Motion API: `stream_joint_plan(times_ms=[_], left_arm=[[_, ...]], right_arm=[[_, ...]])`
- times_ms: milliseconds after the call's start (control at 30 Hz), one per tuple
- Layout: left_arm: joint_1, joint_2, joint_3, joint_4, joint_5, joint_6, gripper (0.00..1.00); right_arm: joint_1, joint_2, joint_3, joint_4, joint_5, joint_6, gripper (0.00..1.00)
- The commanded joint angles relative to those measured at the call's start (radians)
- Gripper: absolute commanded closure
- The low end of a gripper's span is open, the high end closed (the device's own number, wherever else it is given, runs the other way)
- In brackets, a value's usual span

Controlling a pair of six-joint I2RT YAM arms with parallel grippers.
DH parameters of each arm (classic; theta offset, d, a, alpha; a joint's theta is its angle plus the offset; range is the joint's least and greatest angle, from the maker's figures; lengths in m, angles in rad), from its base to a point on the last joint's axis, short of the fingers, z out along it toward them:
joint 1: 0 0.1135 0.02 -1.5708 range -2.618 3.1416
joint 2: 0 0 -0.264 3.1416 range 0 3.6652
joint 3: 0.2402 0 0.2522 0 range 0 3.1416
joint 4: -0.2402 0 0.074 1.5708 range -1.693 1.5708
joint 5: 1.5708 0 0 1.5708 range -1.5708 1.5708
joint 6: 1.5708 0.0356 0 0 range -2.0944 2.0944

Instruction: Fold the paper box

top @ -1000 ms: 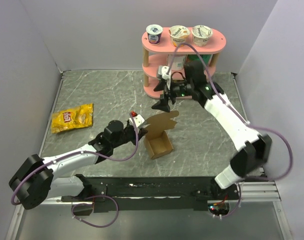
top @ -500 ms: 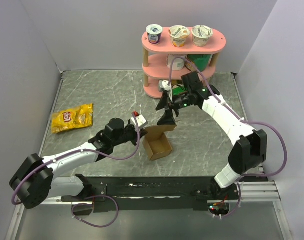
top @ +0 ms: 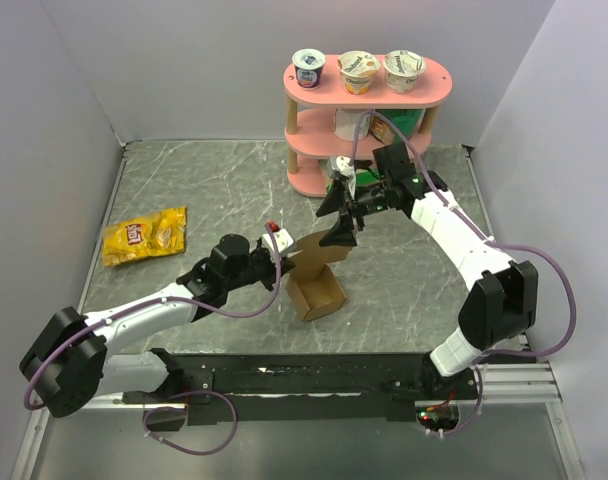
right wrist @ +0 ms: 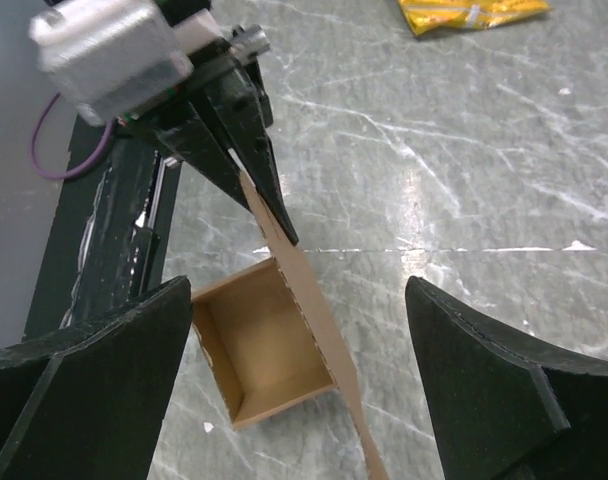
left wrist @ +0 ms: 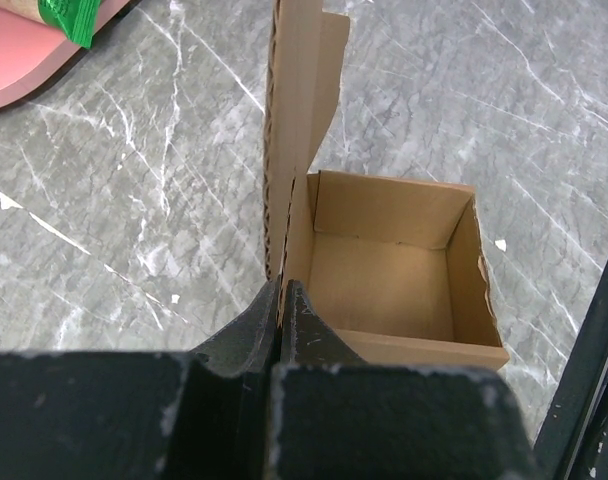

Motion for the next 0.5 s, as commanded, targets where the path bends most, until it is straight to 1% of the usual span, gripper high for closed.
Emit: stream_joint_plan(times_ms=[0,67,133,167,200,233,267,300,333,367,400,433,467], left_arm=[[0.003,-0.011,0.041,-0.001,0.030,0.007,0.99],[0.002,-0.008,0.045,-0.006,0.033,0.007,0.99],[0.002,-0.011,0.052,-0.020,0.033,0.007,0.99],[0.002,-0.014,0.059,-0.034,0.030,0.004,0.99],[0.003,-0.014,0.065,-0.044,0.026,0.002,0.99],[0.002,-0.015,0.069,-0.052,0.021,-0.001,0.99],[0.002,-0.017,0.081,-0.060,0.017,0.001,0.99],[0.002,-0.014,0.088,-0.084,0.001,-0.002,0.99],[0.002,-0.014,0.096,-0.093,-0.010,-0.006,0.99],[0.002,-0.014,0.107,-0.100,-0.020,-0.010,0.99],[0.002,-0.012,0.108,-0.101,-0.031,-0.013,0.99],[0.002,-0.015,0.111,-0.100,-0.055,-0.018,0.96],[0.002,-0.012,0.118,-0.097,-0.068,-0.025,0.94]], right_arm=[[0.010,0.036,0.022,-0.014,0.026,-0.021,0.09],[0.023,0.021,-0.026,0.020,0.066,-0.001,0.11],[0.029,0.009,-0.081,0.089,0.105,0.036,0.16],[0.036,0.004,-0.096,0.110,0.116,0.054,0.34],[0.040,-0.001,-0.113,0.133,0.125,0.080,0.43],[0.047,-0.022,-0.153,0.188,0.147,0.096,0.49],[0.050,-0.037,-0.178,0.230,0.156,0.128,0.58],[0.061,-0.056,-0.204,0.267,0.168,0.143,0.60],[0.067,-0.097,-0.254,0.351,0.182,0.163,0.62],[0.073,-0.117,-0.276,0.380,0.222,0.192,0.67],[0.089,-0.149,-0.293,0.402,0.245,0.202,0.69],[0.098,-0.162,-0.320,0.445,0.266,0.216,0.74],[0.107,-0.174,-0.331,0.456,0.309,0.231,0.81]])
